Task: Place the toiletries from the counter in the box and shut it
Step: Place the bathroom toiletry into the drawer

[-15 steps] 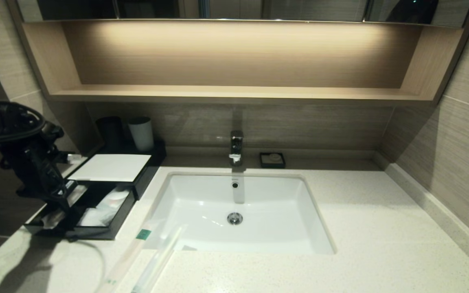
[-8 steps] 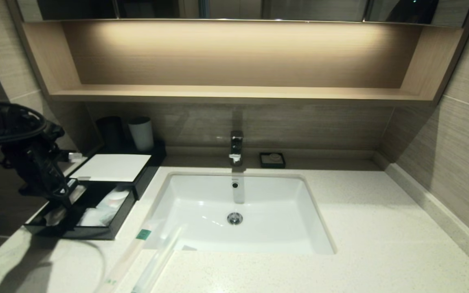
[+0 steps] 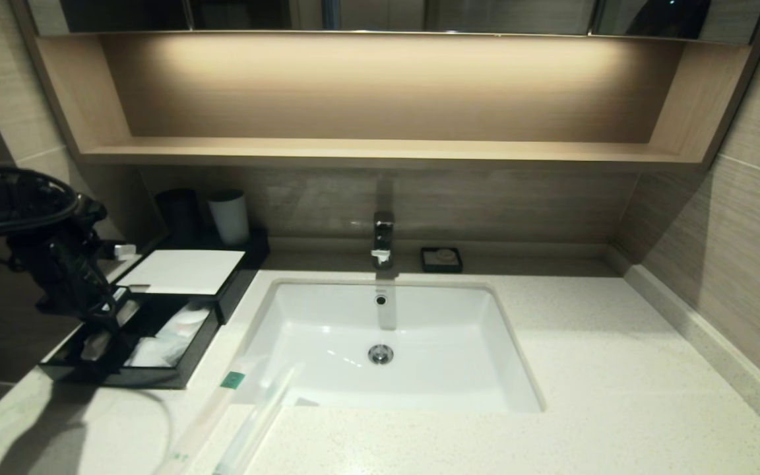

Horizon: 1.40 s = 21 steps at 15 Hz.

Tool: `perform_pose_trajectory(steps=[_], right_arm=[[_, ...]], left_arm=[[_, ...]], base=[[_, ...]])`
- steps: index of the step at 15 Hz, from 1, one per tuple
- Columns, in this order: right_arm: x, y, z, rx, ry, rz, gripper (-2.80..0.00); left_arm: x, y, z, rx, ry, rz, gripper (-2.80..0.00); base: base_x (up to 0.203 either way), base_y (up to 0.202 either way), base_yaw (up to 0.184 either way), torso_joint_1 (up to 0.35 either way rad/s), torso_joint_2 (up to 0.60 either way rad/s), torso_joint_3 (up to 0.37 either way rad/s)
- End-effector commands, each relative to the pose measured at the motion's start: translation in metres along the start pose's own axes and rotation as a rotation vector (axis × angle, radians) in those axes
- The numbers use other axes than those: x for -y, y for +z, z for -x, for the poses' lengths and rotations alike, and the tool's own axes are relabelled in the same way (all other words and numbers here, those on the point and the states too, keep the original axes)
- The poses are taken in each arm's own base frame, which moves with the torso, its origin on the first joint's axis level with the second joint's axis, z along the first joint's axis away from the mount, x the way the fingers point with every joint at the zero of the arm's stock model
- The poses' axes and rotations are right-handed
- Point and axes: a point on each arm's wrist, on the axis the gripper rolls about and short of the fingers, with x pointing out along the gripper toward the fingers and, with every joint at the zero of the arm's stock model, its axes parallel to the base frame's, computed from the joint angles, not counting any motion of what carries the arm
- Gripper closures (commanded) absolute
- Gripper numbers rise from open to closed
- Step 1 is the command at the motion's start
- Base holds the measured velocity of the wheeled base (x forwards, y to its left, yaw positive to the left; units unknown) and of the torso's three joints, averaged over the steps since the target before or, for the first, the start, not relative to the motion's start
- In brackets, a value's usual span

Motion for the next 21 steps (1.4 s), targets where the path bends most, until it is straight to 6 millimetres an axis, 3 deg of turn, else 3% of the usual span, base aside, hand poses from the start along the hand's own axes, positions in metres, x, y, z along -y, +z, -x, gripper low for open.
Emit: perform_pose_trajectory(steps=[1,9,10,17,21], right_arm=[[0.000,0.000,0.000,-0.002,0.000,0.000,0.00],[0.000,0.000,0.000,-0.001,0.000,0.000,0.00],[0.000,0.000,0.000,-0.001,0.000,0.000,0.00],[0.000,0.000,0.000,-0.002,0.000,0.000,0.00],[0.000,0.000,0.000,-0.001,0.000,0.000,0.00]], left_arm=[[0.000,0.000,-0.002,-0.009,-0.003,-0.004,0.00],[0.000,0.000,-0.003,-0.011,0.002,-0.008,0.00],[0.000,0.000,-0.002,-0.009,0.001,-0.006,-2.80],[0.000,0.000,0.006,0.016,0.008,-0.006,-2.80],[0.004,-0.005,0.038,0.080,0.022,-0.004,-2.80]], base=[[0.000,0.000,0.000,0.000,0.00,0.000],[0.000,0.000,0.000,0.000,0.00,0.000],[0.000,0.000,0.000,0.000,0.00,0.000],[0.000,0.000,0.000,0.000,0.00,0.000],[0.000,0.000,0.000,0.000,0.00,0.000]])
